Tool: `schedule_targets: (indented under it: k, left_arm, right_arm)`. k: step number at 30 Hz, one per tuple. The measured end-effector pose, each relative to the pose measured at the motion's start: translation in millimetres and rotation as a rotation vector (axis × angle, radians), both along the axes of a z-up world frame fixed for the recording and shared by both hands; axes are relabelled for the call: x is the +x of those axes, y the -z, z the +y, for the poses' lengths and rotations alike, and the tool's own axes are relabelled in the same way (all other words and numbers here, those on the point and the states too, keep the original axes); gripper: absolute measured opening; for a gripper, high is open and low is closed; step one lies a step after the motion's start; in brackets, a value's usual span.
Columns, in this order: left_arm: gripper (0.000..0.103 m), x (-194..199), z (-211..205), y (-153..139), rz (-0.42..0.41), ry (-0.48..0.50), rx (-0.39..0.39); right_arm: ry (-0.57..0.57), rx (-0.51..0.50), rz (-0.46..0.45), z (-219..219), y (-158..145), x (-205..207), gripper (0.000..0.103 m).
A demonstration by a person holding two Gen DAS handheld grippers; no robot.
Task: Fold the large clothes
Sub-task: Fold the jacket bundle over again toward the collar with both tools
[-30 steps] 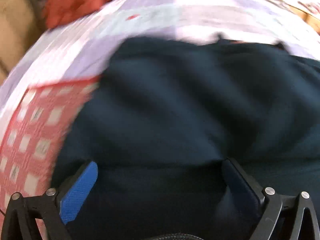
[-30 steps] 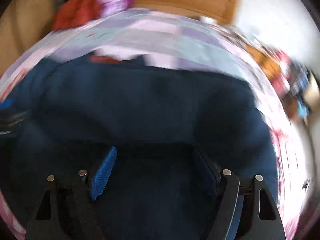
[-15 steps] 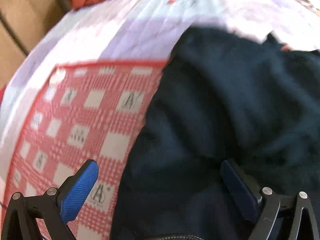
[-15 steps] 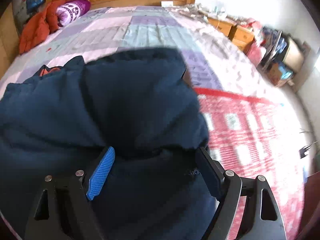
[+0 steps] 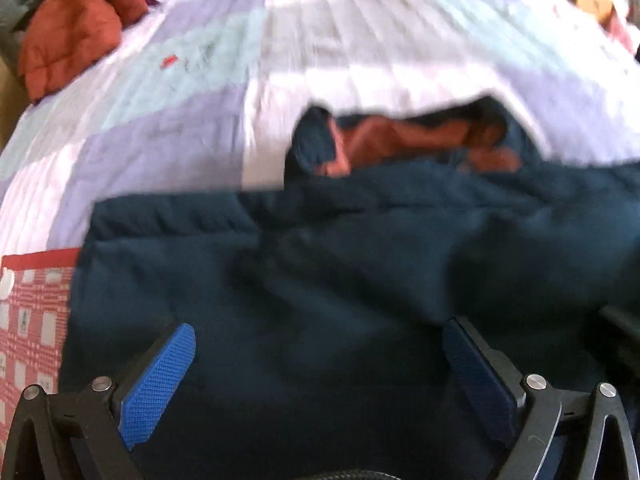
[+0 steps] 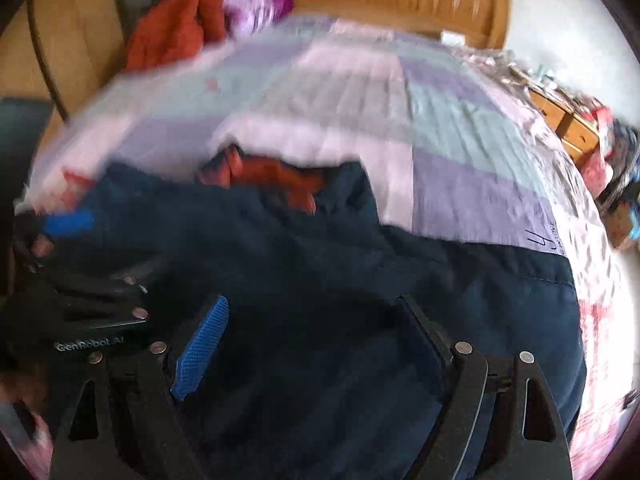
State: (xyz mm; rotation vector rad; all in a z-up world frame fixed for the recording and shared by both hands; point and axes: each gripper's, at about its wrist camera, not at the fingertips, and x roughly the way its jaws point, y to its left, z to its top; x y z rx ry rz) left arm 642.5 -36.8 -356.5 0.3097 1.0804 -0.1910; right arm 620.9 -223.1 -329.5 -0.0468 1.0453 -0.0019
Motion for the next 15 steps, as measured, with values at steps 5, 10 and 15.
schedule_targets:
  k: [5,10,15]
  left_arm:
    - [0.103,28.5,95.6,14.4,0.037,-0.232,-0.029]
    - [0.103,41.9,160.0,24.3,0.075,-0.348,0.01]
    - [0.103,34.4,157.5,32.6,0.072,-0.32,0.061]
  right_arm:
    - [0.19,0.026,0.016,-93.1,20.4,-8.4,0.087]
    - [0.324,0.05,0.035,-167.5,25.1,-26.2,0.087]
    - [0.33,0.038,0.039,-160.1,31.9,-27.4,0.087]
